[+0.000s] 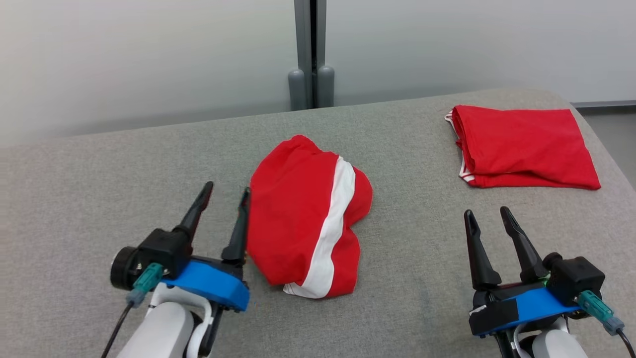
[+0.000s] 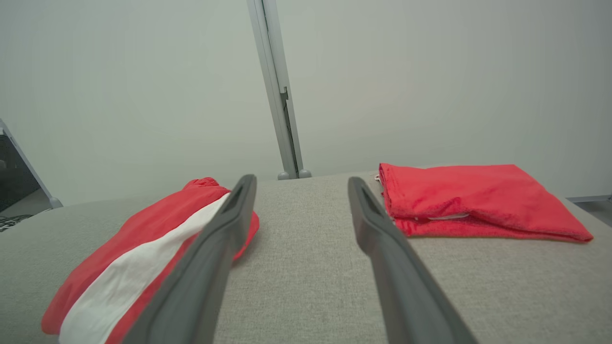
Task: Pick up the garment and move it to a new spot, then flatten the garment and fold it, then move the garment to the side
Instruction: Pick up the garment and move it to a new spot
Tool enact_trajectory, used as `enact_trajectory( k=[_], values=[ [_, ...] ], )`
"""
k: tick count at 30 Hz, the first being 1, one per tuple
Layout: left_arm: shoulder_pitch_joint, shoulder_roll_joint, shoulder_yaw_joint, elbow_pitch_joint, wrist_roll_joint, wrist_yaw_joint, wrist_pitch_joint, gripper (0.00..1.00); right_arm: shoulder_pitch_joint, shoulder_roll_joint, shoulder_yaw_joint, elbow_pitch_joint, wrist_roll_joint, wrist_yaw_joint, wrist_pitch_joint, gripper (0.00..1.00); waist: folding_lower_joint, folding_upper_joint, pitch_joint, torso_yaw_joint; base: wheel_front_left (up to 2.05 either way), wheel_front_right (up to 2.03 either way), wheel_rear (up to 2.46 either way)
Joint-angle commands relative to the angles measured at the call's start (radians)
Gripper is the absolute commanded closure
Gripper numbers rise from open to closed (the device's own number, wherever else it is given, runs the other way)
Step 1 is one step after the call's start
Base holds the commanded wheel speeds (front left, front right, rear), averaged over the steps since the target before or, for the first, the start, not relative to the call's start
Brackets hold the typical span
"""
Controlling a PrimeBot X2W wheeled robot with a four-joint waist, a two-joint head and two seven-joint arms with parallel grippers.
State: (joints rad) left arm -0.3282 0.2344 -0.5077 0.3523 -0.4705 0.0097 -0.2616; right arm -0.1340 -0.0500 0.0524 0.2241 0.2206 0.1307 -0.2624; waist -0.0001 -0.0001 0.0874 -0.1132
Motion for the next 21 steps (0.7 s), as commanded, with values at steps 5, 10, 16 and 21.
enact_trajectory(
  k=[5, 10, 16, 21],
  values=[
    [0.114, 0.005, 0.163, -0.096, 0.069, 0.025, -0.004, 0.00, 0.033, -0.001, -0.023, 0.011, -0.014, 0.000, -0.003, 0.00, 0.0001, 0.0001, -0.037, 0.043, 0.00, 0.00, 0.00],
    [0.178, -0.007, 0.264, -0.126, 0.114, 0.015, -0.004, 0.00, 0.049, -0.002, -0.048, 0.017, -0.015, 0.000, -0.003, 0.00, 0.0001, 0.0001, -0.058, 0.083, 0.00, 0.00, 0.00],
    [0.228, -0.016, 0.346, -0.126, 0.161, 0.006, -0.004, 0.00, 0.075, -0.002, -0.075, 0.023, -0.021, 0.000, -0.003, 0.00, 0.0001, 0.0001, -0.082, 0.121, 0.00, 0.00, 0.00],
    [0.276, -0.014, 0.391, -0.116, 0.205, -0.011, -0.004, 0.00, 0.099, -0.002, -0.079, 0.041, -0.029, 0.000, -0.003, 0.00, 0.0001, 0.0001, -0.098, 0.146, 0.00, 0.00, 0.00]
  ],
)
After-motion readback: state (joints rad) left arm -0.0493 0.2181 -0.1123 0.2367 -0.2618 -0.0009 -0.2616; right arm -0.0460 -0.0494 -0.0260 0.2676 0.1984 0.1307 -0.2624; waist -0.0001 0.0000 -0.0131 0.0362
